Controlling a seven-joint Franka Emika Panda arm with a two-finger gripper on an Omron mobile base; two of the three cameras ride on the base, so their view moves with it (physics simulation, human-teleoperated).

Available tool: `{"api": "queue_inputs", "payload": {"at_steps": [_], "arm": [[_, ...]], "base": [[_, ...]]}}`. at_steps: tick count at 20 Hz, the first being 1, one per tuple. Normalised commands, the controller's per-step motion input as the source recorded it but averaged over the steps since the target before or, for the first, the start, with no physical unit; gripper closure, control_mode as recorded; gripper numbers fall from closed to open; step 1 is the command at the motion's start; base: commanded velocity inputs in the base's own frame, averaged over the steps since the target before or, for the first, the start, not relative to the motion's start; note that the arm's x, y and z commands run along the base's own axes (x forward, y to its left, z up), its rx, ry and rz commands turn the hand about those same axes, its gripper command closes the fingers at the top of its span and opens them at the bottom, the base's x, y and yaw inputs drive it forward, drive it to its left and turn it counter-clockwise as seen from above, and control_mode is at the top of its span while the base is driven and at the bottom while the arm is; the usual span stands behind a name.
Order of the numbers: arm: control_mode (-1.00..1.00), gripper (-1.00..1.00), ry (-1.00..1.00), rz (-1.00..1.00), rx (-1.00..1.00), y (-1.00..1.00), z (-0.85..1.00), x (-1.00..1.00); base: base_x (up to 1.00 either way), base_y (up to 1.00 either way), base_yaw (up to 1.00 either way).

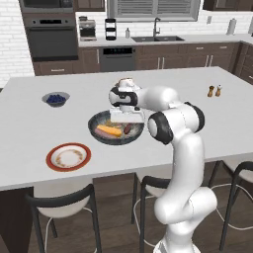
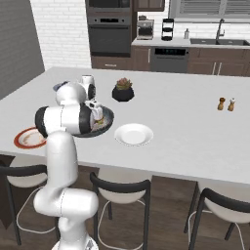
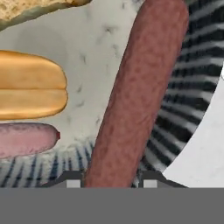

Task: Place one bun and one sausage from the bowl on each plate.

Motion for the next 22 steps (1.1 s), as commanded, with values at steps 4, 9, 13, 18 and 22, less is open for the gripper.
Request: {"api": "queue_inputs", "payload": {"at_steps": [4,9,13,18,22], "arm": [[-1.00,1.00,-0.24,0.09,0.00,-0.38,0.72,-0.81],[-1.00,1.00,-0.31,0.11,0.02,-0.64,0.68,-0.77],[-1.00,1.00,-0.14,0.15,0.01,-0.98,0.57,-0.16],[-1.00,1.00,0.01,0.16,0.00,-1.00,0.02,0.20],[-1.00,1.00,0.14,0.15,0.00,-1.00,0.00,0.80]], "base": [[0.00,0.00,0.00],[0.00,0.00,0.00],[0.00,0.00,0.00],[0.00,0.00,0.00],[0.00,0.00,0.00]]}}
